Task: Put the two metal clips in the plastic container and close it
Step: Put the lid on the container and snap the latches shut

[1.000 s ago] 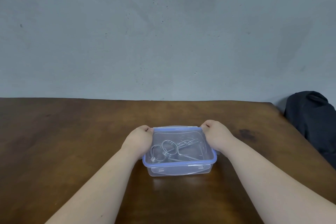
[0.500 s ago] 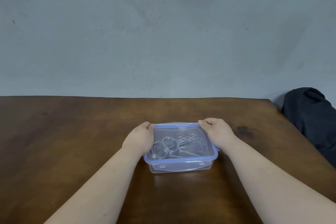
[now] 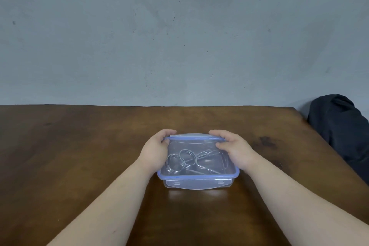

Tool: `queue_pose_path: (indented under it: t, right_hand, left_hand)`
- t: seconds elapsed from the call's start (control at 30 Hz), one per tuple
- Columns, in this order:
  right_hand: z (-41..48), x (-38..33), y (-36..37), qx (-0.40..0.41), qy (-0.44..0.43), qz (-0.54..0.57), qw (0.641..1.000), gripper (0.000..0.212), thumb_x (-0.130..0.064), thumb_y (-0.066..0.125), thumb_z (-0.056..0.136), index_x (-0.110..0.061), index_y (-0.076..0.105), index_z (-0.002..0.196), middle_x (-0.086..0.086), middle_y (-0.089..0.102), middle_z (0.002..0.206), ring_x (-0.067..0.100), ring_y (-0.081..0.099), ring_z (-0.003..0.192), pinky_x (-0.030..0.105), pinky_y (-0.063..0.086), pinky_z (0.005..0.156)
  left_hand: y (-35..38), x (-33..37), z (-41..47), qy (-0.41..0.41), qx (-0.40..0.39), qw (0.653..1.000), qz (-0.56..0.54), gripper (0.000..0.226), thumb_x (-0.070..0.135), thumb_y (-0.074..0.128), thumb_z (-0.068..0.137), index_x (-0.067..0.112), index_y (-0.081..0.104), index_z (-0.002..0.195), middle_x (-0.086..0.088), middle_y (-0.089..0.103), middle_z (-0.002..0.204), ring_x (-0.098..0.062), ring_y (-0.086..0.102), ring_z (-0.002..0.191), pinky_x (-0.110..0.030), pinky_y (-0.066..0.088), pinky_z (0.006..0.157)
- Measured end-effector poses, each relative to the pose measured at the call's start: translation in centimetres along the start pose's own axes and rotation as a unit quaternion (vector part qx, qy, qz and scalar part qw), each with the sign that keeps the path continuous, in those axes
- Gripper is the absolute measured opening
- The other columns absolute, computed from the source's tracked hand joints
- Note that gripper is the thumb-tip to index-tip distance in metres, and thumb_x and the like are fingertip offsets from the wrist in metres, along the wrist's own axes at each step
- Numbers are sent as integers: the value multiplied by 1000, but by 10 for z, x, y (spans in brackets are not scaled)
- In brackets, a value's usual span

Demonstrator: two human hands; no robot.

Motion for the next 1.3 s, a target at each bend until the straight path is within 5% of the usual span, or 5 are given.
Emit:
queue_pose_path:
  t: [0.47,0.6,0.77,1.2,1.3]
  right_hand:
    - [5,9,3,-10,0,170,985,44,16,43,90,-10,75,107,19,73,111,34,71,96,45,55,89]
    - [-1,-21,7,-43,-116,-197,973,51,5,51,93,-15,61,139,-7,50,149,15,32,148,27,25,117]
    - [-11,-41,38,-159,-165,-571,789,99,-70,50,90,-16,11,162,0,16,170,15,5,156,42,-4,127]
    - [-32,-36,48,-255,-64,-631,730,139,-77,70,67,-21,-20,158,3,-14,170,23,-13,155,43,-3,125]
    - [-32,-37,48,-239,-80,-626,738,137,-76,70,67,-22,-17,159,3,-7,170,25,-6,155,43,3,125]
  left_hand:
    - [23,-23,3,-57,-90,928,-357,33,0,39,95,9,63,115,-16,65,115,-30,66,87,-40,53,79]
    - [5,-2,7,59,-61,992,-98,34,-3,44,95,16,66,113,13,33,148,6,49,114,-12,47,83]
    - [10,16,6,187,-114,943,250,45,6,38,97,21,52,137,6,48,144,-11,41,132,-34,29,115]
    - [23,41,-1,276,-123,829,472,45,35,37,102,19,41,145,1,31,159,-16,22,146,-39,22,119]
    - [37,39,-23,267,-244,777,514,106,83,39,76,14,17,153,-5,10,164,-20,5,150,-40,6,123]
Point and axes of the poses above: each hand's wrist, its own z-axis towards the middle knuckle, its own y-axis out of the palm, x = y × z, the point moved 8 cm from there along z, towards the middle knuckle
